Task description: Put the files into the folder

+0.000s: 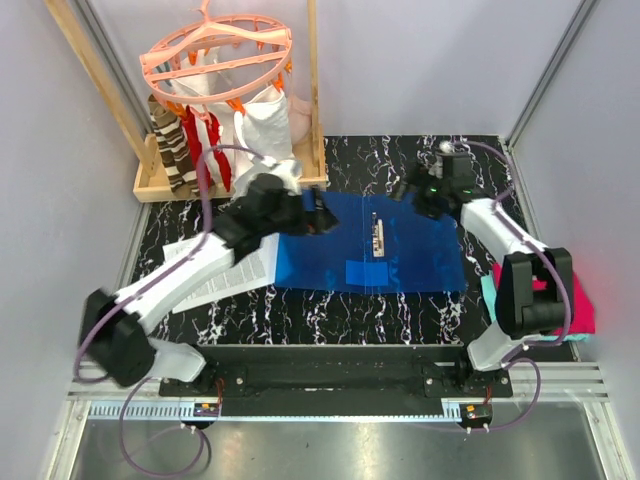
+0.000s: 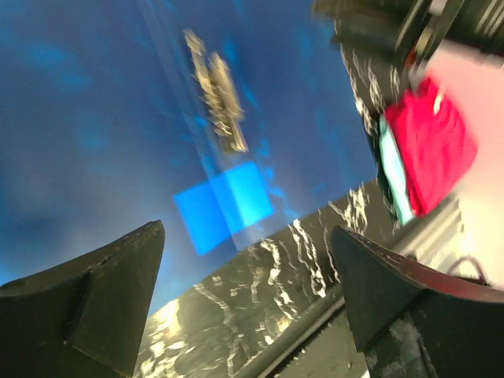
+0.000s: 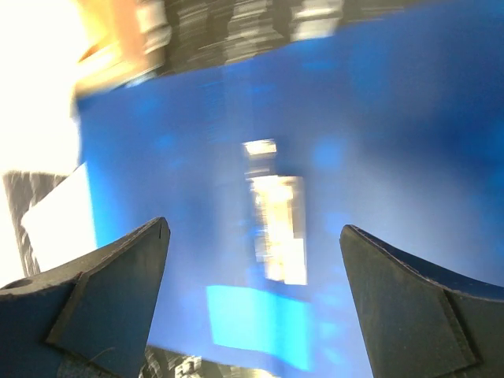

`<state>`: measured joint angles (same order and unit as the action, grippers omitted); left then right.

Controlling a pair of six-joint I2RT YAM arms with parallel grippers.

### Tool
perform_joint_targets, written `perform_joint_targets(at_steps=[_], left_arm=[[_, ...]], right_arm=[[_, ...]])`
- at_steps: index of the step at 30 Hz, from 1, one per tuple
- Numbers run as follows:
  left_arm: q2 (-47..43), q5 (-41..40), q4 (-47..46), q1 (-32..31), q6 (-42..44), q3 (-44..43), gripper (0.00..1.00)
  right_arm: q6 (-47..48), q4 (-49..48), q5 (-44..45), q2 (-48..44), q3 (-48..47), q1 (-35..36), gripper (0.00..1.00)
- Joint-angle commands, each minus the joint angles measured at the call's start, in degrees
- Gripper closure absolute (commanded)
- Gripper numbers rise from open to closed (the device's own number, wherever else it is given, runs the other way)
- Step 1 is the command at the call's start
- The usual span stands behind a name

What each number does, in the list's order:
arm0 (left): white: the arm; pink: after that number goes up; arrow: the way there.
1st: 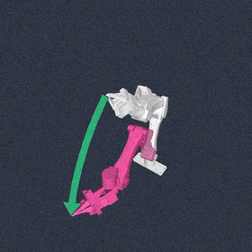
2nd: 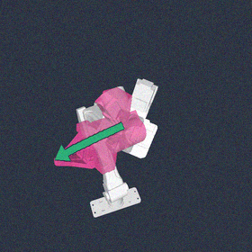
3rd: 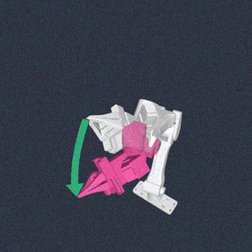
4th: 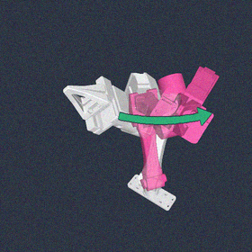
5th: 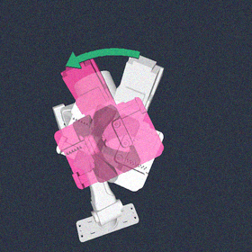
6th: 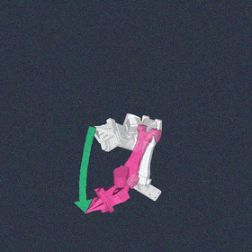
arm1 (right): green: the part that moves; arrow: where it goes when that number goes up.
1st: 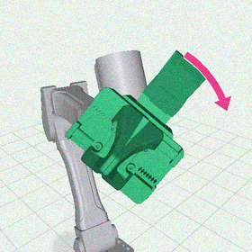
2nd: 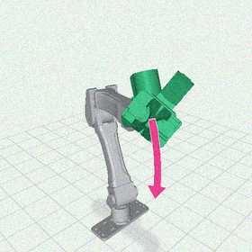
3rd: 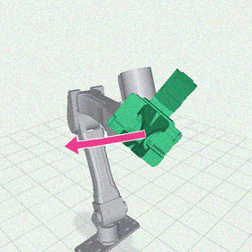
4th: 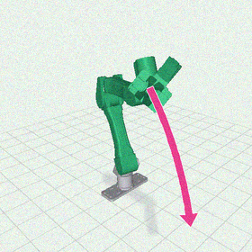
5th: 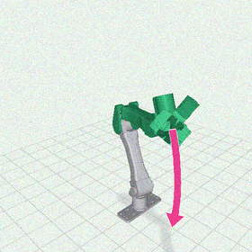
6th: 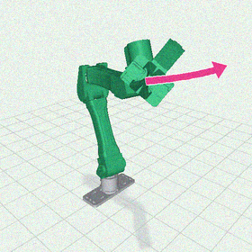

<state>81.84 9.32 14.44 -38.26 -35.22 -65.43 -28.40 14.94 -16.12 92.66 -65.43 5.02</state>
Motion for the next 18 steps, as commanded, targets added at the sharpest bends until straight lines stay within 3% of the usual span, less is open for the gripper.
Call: perform_joint_targets(at_steps=[1, 4, 9, 13, 18], left_arm=[[-11.49, -6.23, 7.25, 7.75, 0.60, 6.79, 0.09], [-18.11, -9.06, 10.16, 17.05, -3.87, 12.33, 0.09], [-24.01, -5.46, 7.36, 35.93, -11.08, 23.06, 0.06], [-22.43, -5.81, 3.59, 44.05, -14.69, 26.84, 0.05], [-14.99, 3.94, -9.58, 52.23, -23.65, 33.52, 0.06]], right_arm=[[-1.03, -1.75, 1.44, 1.72, -8.64, 10.96, 0.01], [-2.44, -4.47, 1.00, 7.17, -14.36, 18.43, 0.00], [-3.06, -5.18, 0.83, 20.70, -29.19, 28.45, 0.01], [-3.59, -4.75, -0.58, 29.93, -38.88, 32.51, 0.11], [-0.96, 1.55, 1.34, 40.91, -52.12, 35.67, 0.20]])
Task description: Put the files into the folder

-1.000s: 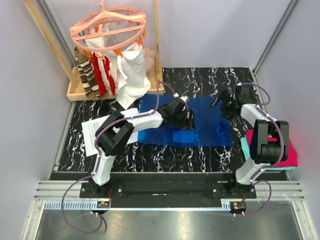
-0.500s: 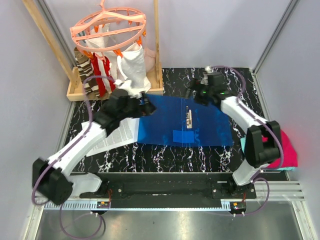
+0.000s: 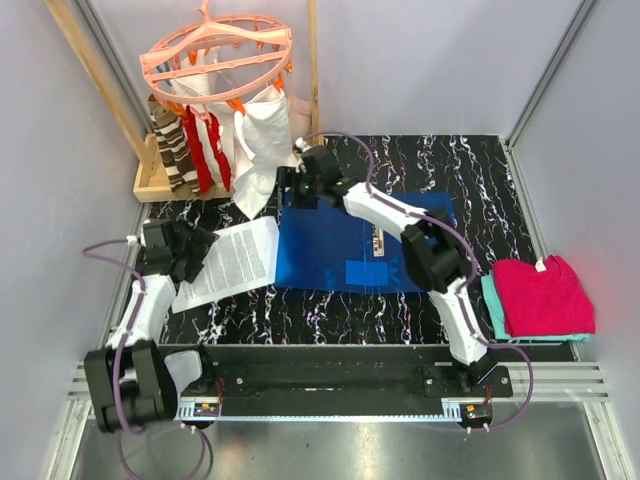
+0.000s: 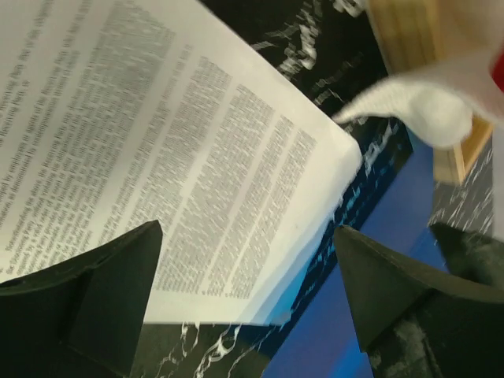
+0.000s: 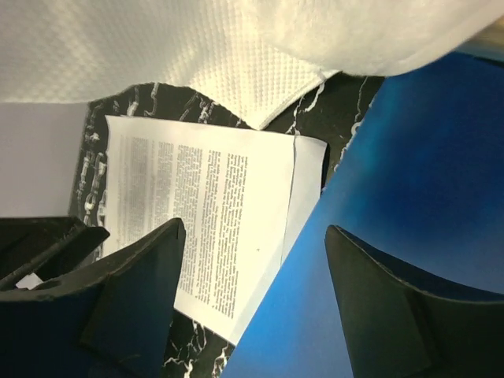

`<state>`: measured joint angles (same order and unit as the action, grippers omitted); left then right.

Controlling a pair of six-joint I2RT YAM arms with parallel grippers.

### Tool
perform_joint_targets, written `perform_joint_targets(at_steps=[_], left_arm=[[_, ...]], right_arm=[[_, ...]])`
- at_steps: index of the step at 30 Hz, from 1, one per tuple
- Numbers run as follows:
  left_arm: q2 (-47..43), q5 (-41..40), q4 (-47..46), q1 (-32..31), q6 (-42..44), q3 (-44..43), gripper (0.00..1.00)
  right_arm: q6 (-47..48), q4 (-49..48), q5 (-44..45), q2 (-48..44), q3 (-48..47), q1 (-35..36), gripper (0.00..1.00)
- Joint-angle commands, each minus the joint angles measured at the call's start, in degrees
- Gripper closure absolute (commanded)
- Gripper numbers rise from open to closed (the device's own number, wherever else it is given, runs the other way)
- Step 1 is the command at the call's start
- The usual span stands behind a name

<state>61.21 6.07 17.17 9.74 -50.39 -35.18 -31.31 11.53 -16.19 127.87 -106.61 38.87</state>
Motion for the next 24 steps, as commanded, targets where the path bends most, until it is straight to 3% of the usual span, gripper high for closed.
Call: perform_joint_targets(at_steps=[1, 5, 8, 24], left_arm=[[7.41, 8.16, -13.38, 4.32, -8.41, 2.84, 0.07], [12.87, 8.97, -13.74, 4.41, -7.27, 1.43, 0.08], [13.06, 6.78, -13.13, 4.33, -7.18, 1.95, 0.08], [10.07, -1.49, -8.73, 4.24, -8.05, 2.13, 0.06]], right_arm=[[2.56, 6.82, 2.64, 7.29, -13.34, 2.60, 0.20], [5.38, 15.78, 7.66, 15.11, -23.11, 4.19, 0.22], [5.73, 20.62, 8.98, 18.98, -29.69, 4.98, 0.31], [4.06, 23.54, 8.27, 28.74, -37.18, 7.53, 0.32]])
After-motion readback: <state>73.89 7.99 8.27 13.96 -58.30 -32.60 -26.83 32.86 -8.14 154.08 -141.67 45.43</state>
